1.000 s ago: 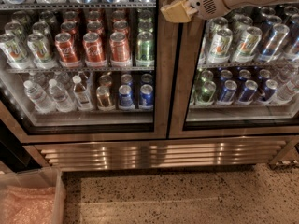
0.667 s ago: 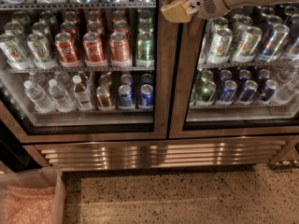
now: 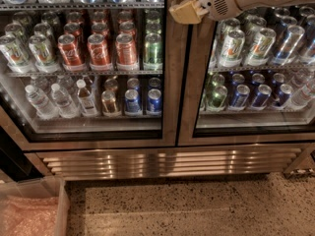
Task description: Open left fridge door
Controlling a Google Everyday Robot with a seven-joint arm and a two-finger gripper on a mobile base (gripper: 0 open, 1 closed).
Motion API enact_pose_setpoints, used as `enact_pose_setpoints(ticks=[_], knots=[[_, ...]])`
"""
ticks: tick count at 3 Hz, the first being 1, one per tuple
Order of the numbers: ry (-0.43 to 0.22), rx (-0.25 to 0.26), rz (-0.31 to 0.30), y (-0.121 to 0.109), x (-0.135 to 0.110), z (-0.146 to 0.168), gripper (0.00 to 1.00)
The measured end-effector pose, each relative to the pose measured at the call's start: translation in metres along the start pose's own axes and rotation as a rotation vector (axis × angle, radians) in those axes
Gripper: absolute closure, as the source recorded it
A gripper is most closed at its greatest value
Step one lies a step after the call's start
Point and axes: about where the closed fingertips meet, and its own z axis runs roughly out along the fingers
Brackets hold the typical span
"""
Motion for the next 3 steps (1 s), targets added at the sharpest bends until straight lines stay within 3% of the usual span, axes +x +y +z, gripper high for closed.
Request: enact_pose_setpoints(ticks=[3], knots=[[-0.004, -0.011, -0.024, -0.0004, -0.0032, -0.0027, 1.00]])
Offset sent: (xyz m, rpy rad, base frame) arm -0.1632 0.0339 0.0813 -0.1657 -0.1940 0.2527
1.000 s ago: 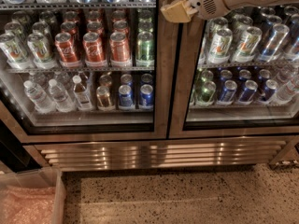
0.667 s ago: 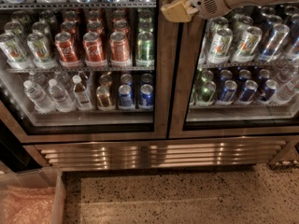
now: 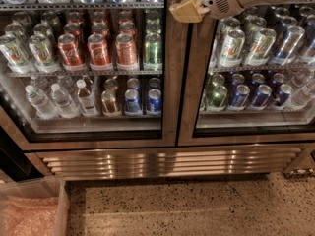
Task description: Open left fridge door
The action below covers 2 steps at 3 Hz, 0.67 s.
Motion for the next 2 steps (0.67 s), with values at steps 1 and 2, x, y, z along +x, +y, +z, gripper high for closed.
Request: enact_pose_setpoints(ticks=[1, 2], knots=[[0.009, -0.008, 0.007, -0.0007, 0.0003, 0.0004, 1.00], [0.021, -0.004, -0.001, -0.0006, -0.0013, -0.0022, 1.00]])
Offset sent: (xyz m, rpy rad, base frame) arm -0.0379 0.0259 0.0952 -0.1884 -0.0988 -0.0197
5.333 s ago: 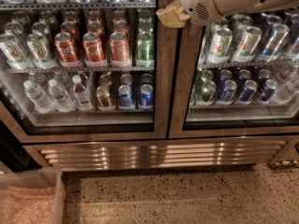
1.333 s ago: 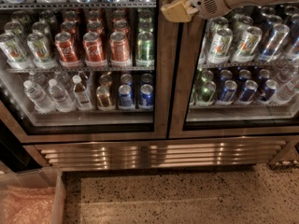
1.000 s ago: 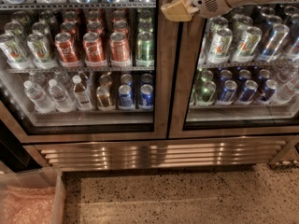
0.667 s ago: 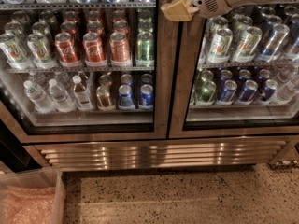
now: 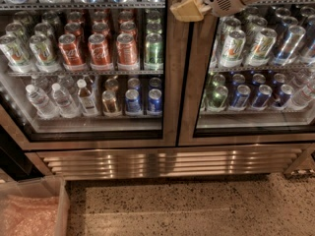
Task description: Open left fridge door
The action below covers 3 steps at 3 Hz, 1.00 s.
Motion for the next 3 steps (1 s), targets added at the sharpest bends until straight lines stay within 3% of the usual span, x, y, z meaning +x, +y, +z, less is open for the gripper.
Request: enact_pose_setpoints(ticks=[3], knots=[[0.007, -0.002, -0.008, -0.0019, 0.0002, -0.0007, 1.00]])
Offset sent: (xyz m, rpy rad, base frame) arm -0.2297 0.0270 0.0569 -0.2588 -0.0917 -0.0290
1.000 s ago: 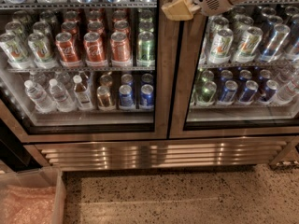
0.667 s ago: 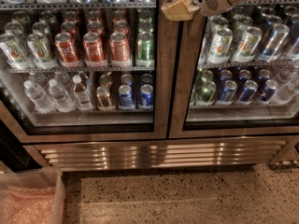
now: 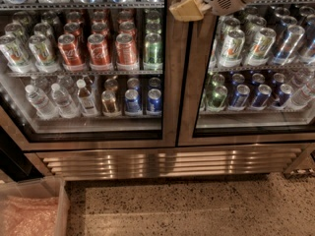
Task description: Open left fridge door
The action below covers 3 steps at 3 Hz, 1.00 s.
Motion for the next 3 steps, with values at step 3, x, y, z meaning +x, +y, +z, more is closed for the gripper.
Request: enact_pose_setpoints(ticks=[3], knots=[[-0.004, -0.050, 0.028, 0.027, 0.013, -0.023, 1.00]])
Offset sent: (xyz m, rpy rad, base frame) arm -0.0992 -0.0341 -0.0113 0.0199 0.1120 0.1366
